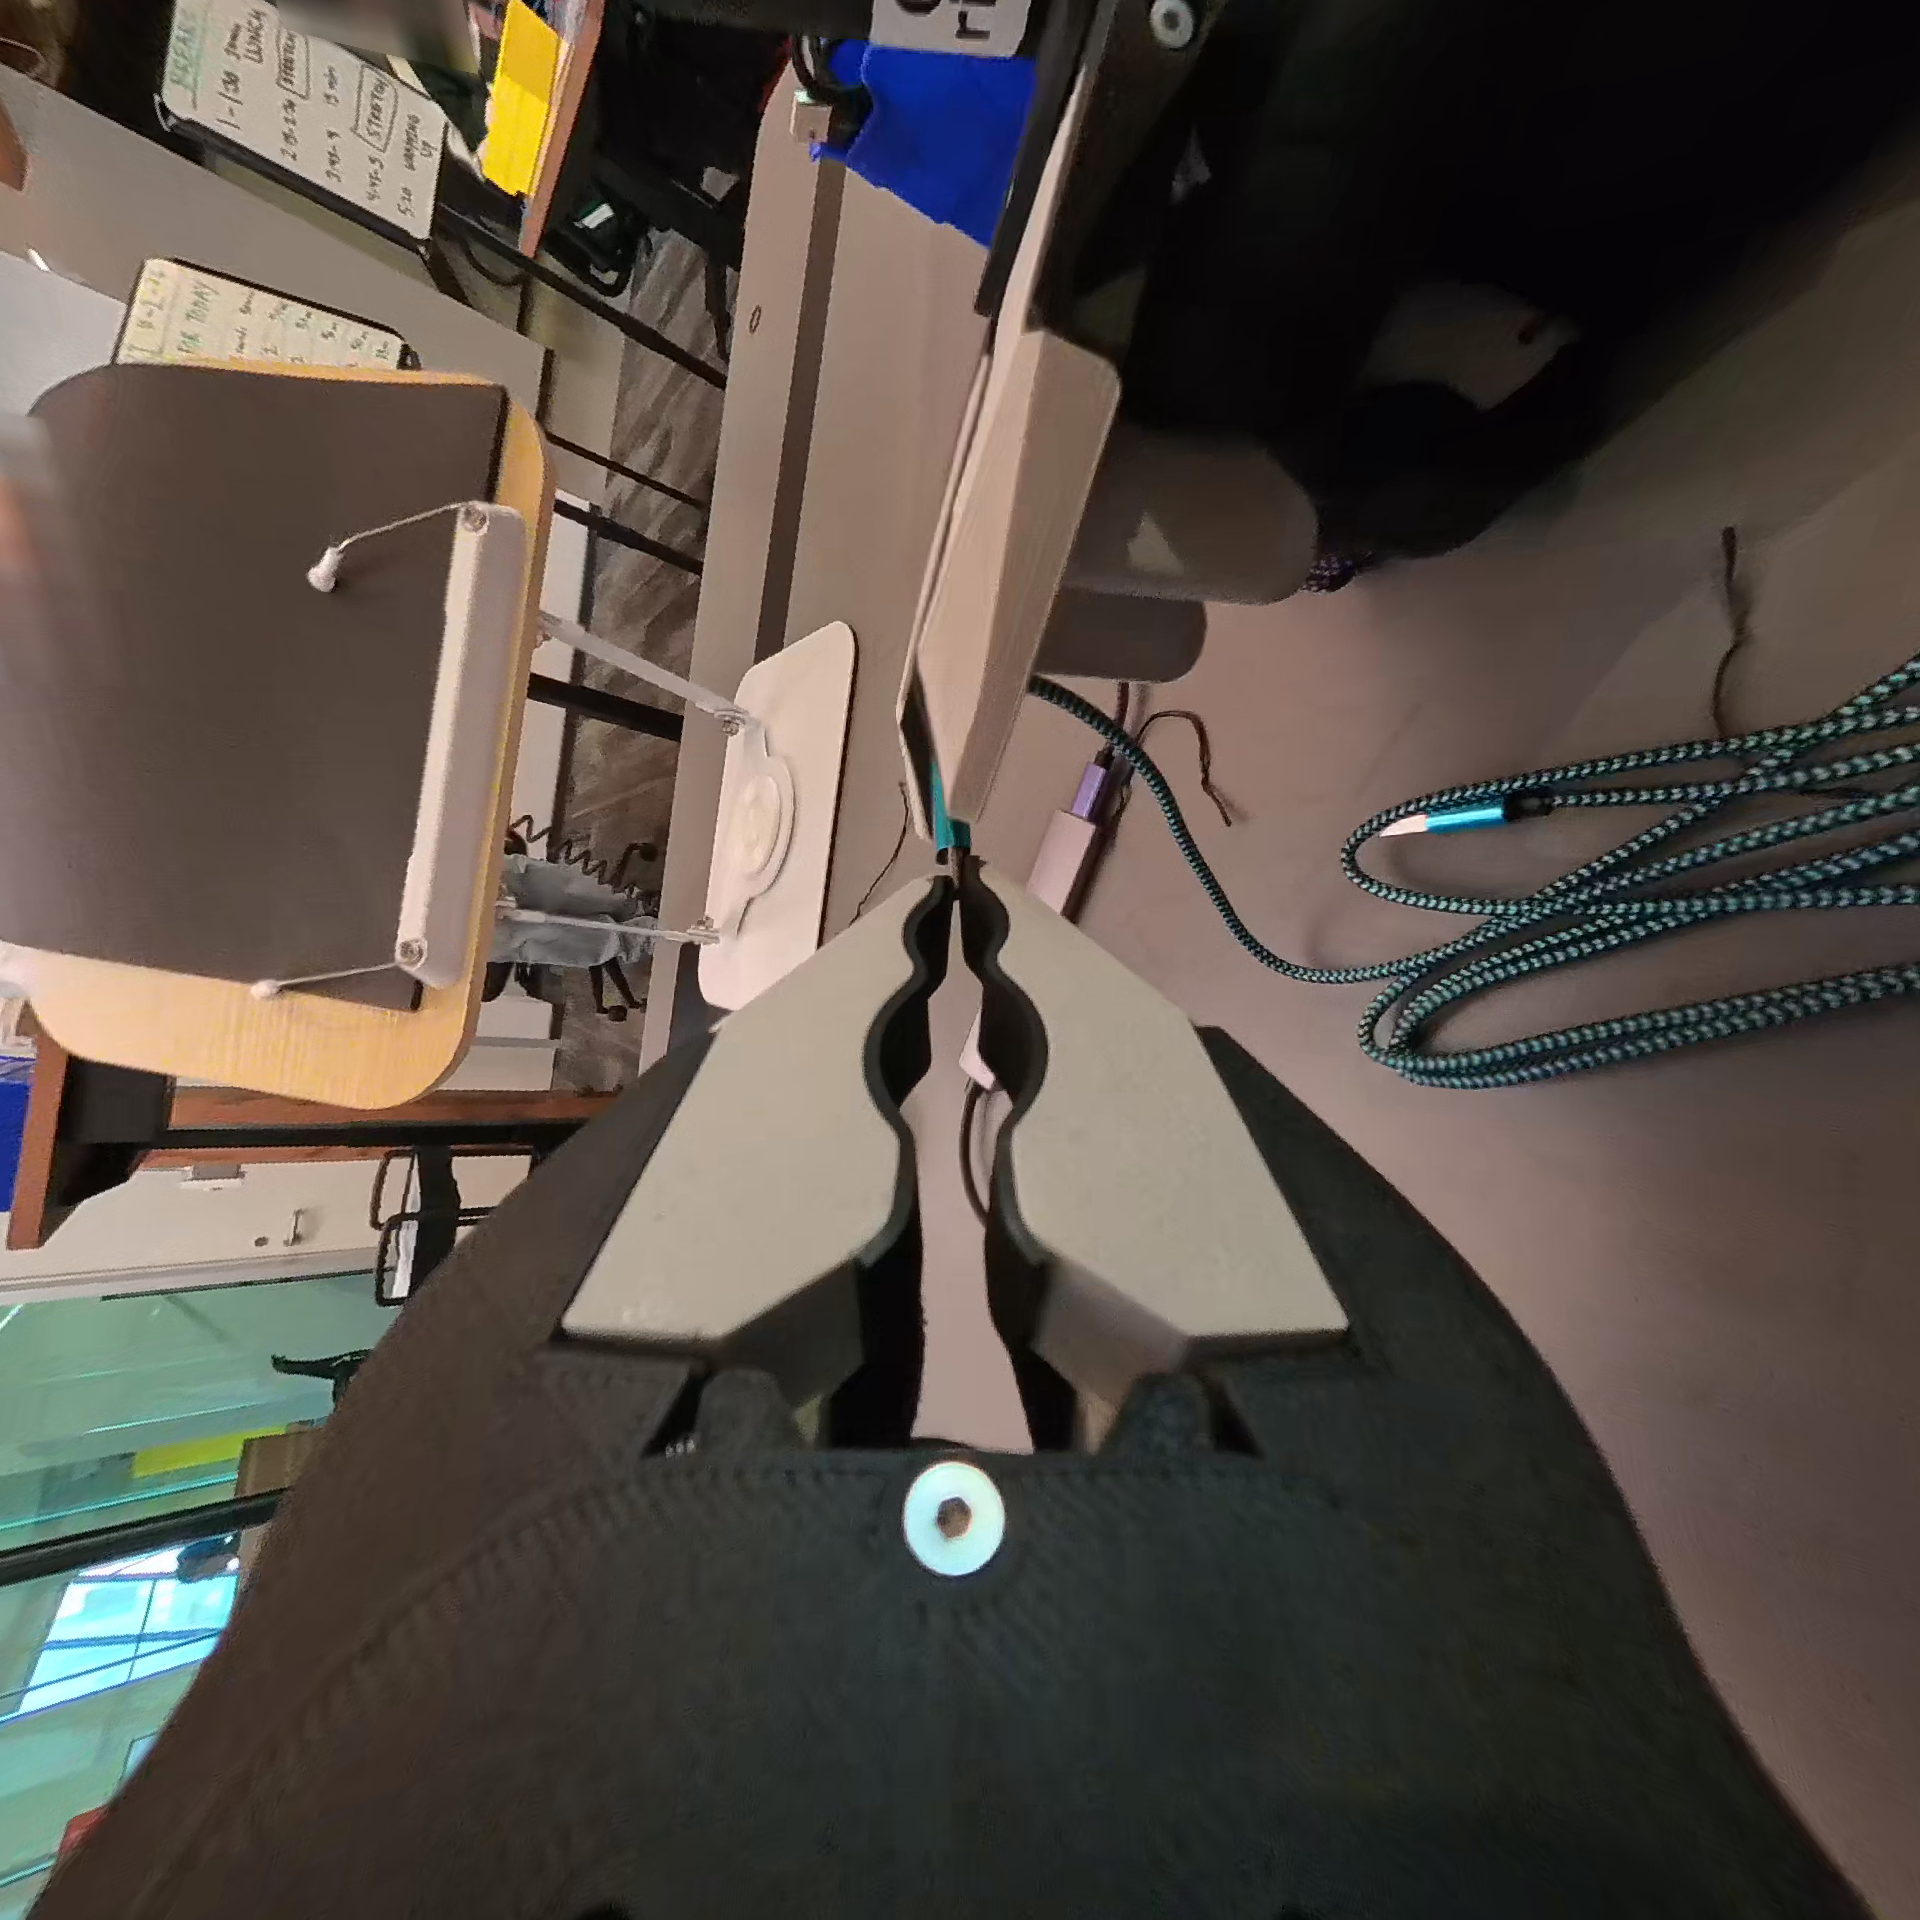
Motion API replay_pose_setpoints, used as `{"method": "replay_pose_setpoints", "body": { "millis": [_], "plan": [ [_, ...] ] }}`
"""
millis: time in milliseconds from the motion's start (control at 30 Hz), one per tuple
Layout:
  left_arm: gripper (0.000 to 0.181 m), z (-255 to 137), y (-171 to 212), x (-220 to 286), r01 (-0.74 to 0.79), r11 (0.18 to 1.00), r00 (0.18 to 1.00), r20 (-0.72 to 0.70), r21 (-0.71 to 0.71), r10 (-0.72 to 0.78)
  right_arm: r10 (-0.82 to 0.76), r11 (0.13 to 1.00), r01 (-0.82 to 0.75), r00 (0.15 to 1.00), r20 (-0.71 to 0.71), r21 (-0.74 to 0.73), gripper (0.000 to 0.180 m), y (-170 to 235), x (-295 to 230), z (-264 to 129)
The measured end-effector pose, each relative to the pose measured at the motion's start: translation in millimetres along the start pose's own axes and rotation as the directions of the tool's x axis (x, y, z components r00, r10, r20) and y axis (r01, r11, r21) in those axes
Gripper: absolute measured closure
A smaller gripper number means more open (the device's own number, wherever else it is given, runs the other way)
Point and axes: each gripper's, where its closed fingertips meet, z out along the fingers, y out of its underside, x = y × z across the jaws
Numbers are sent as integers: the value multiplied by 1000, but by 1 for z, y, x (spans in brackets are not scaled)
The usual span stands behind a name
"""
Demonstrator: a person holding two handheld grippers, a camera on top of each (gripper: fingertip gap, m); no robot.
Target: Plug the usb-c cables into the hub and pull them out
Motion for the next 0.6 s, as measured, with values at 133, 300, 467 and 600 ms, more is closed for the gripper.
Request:
{"method": "replay_pose_setpoints", "body": {
  "millis": [133, 300, 467, 600],
  "plan": [
    [181, 1, -3, 0, 18, 1000, 1000, 4, 14, -18, 16, 1000, -16, 1000, 1, 8, 169, -1, 1, -1],
    [181, 1, -5, -1, 26, 1000, 999, 22, 19, -26, 32, 999, -32, 999, 8, 11, 170, -2, 0, -1],
    [181, 1, -6, -3, 31, 999, 999, 38, 26, -32, 41, 999, -41, 999, 18, 10, 170, -1, -1, -1],
    [181, 1, -5, -3, 24, 999, 998, 49, 27, -26, 43, 999, -43, 999, 19, 7, 170, -1, 0, -1]
  ]
}}
